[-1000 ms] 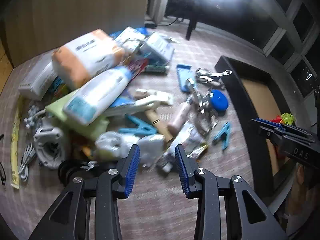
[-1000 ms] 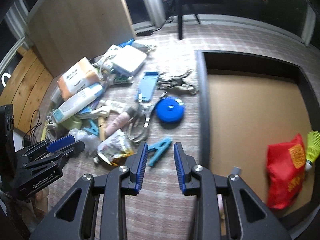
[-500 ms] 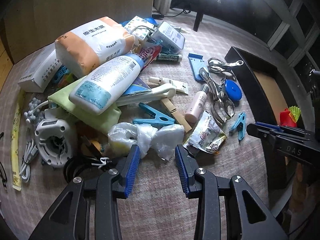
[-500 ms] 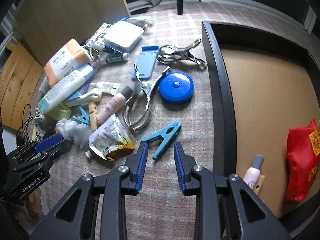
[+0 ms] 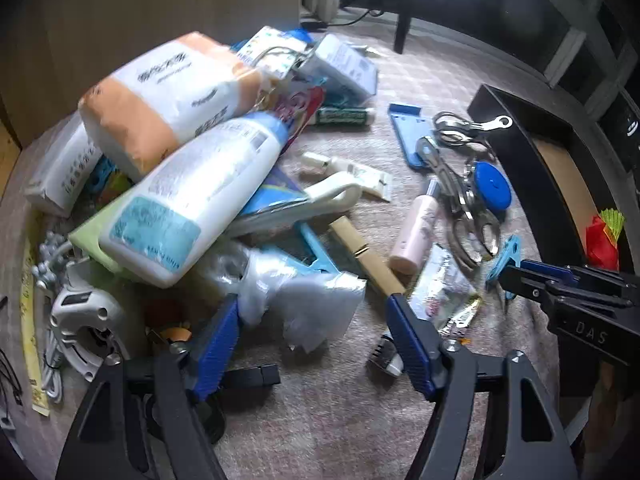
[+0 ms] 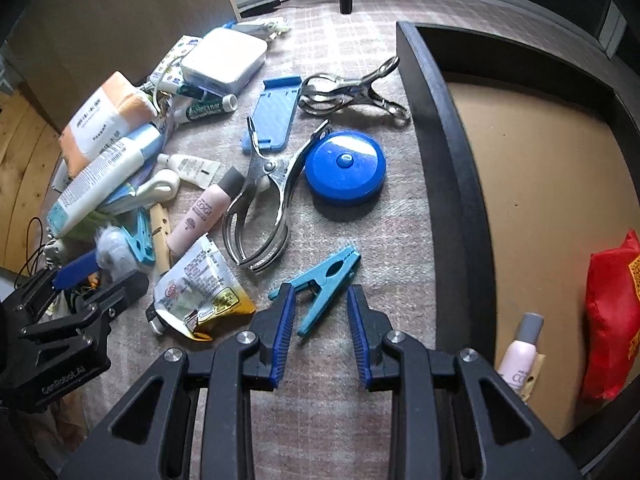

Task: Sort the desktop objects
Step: 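Grasp the white plastic bag with the left gripper while the right grasps a blue clothespin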

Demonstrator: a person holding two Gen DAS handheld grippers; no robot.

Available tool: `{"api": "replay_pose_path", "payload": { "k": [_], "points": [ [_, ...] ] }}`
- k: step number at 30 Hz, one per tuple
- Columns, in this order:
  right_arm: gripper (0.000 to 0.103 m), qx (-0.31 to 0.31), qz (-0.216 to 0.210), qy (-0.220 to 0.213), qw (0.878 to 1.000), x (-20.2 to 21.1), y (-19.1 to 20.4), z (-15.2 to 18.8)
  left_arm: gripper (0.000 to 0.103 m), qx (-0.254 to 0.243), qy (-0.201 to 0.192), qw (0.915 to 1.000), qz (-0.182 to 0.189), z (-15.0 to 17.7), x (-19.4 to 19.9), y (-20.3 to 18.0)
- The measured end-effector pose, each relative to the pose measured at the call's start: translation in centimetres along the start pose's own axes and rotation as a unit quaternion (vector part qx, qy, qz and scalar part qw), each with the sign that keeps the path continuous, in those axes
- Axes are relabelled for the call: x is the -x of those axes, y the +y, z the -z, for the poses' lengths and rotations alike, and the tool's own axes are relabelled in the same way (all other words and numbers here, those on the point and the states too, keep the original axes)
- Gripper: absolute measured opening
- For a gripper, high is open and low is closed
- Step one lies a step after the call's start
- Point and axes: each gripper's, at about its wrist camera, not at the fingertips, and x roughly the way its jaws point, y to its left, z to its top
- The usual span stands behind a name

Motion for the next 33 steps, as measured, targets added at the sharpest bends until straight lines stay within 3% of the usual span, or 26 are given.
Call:
{"api": "replay_pose_path", "payload": {
  "k": [1,4,7,8,9,15,26,33],
  "points": [
    [0.027,0.001,0.003,-0.001,1.000,0.0,0.1,0.0,0.053,0.006,0.000,1.0000,-0.008,0.1,-0.3,0.4],
    [0.025,0.000,0.004,-0.003,1.000,0.1,0.1,0.0,0.042,0.022,-0.002,0.9998,-0.001,0.3,-0.6,1.6],
    [0.015,-0.004,0.005,-0.005,1.000,0.1,-0.1,0.0,0.024,0.033,-0.003,0.9994,-0.005,0.2,-0.5,2.4],
    [0.012,-0.007,0.003,-0.005,1.000,0.1,-0.2,0.1,0.009,0.036,-0.003,0.9993,-0.008,0.2,-0.6,2.6],
    [0.011,-0.008,0.001,-0.005,1.000,0.1,-0.3,0.1,0.003,0.042,-0.003,0.9991,-0.011,0.2,-0.6,3.0],
    [0.005,-0.017,-0.010,-0.008,1.000,0.4,-0.8,0.4,0.002,0.060,-0.008,0.9982,0.003,0.6,-0.6,3.8],
    [0.005,-0.028,-0.026,-0.019,0.999,1.4,-1.0,0.8,0.000,0.046,-0.029,0.9980,0.032,0.9,1.5,3.8],
    [0.005,-0.029,-0.031,-0.027,0.999,2.2,-1.5,0.8,0.000,0.044,-0.032,0.9982,0.025,1.0,1.7,3.5]
  ]
}}
